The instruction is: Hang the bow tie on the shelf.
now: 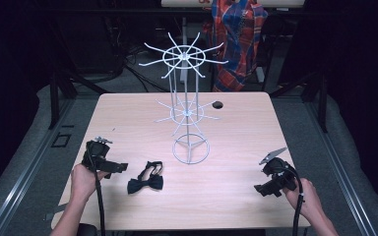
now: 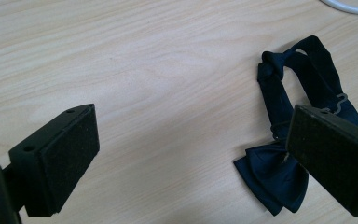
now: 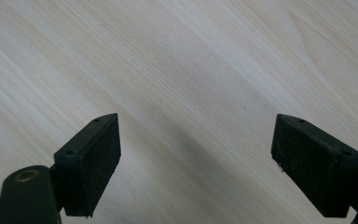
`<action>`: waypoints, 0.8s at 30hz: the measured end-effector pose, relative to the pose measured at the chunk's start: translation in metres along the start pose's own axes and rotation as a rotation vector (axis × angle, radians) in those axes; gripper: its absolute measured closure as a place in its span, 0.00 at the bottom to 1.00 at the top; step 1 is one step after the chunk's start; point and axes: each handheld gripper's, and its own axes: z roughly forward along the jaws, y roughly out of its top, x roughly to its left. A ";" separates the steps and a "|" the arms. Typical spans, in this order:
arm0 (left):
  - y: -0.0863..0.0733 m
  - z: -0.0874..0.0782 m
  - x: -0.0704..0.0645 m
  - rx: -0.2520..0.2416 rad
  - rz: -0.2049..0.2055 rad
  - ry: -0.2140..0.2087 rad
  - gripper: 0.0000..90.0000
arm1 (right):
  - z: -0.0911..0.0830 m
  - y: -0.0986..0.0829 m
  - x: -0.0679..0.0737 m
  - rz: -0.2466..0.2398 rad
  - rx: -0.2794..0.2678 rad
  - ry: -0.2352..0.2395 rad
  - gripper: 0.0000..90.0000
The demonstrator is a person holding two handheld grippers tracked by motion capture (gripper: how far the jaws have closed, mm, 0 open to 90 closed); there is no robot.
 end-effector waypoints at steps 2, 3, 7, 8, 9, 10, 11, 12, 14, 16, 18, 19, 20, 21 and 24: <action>0.001 0.001 -0.001 0.000 0.007 0.002 0.02 | 0.001 0.000 0.001 0.002 -0.006 0.003 0.17; 0.002 0.002 -0.002 0.003 0.011 0.000 0.02 | 0.001 0.001 0.001 -0.001 -0.005 0.006 0.17; 0.003 0.003 -0.005 -0.003 0.024 0.000 0.00 | 0.002 0.002 0.003 -0.009 0.010 0.008 0.17; 0.003 0.002 -0.006 -0.001 0.029 -0.005 0.00 | 0.002 0.002 0.003 -0.009 0.012 0.007 0.17; 0.003 0.002 -0.006 -0.003 0.032 -0.008 0.00 | 0.003 0.002 0.003 -0.009 0.013 0.006 0.17; 0.003 0.002 -0.007 -0.006 0.033 -0.011 0.00 | 0.003 0.002 0.003 -0.010 0.013 0.009 0.17; 0.002 0.002 -0.007 -0.008 0.034 -0.011 0.00 | 0.004 0.001 0.004 0.006 -0.005 0.004 0.17; 0.002 0.002 -0.008 -0.008 0.034 -0.012 0.00 | 0.002 0.002 0.003 -0.016 0.017 0.008 0.17; 0.002 0.002 -0.009 -0.007 0.037 -0.016 0.00 | 0.002 0.004 0.004 -0.015 0.010 0.003 0.17; 0.002 0.002 -0.009 -0.007 0.038 -0.018 0.00 | 0.003 0.006 0.005 -0.018 0.004 0.003 0.17; 0.002 0.003 -0.009 -0.006 0.040 -0.017 0.00 | 0.004 0.006 0.004 -0.027 0.017 0.008 0.17; 0.002 0.004 -0.010 -0.003 0.043 -0.015 0.00 | 0.004 0.006 0.005 -0.025 0.015 0.003 0.17; 0.002 0.004 -0.011 -0.001 0.044 -0.015 0.00 | 0.005 0.005 0.006 -0.011 -0.002 0.010 0.17; 0.003 0.004 -0.011 -0.002 0.047 -0.015 0.00 | 0.004 0.006 0.005 -0.027 0.013 0.004 0.17; 0.003 0.004 -0.012 -0.006 0.050 -0.013 0.00 | 0.002 0.006 0.005 -0.027 0.005 0.000 0.17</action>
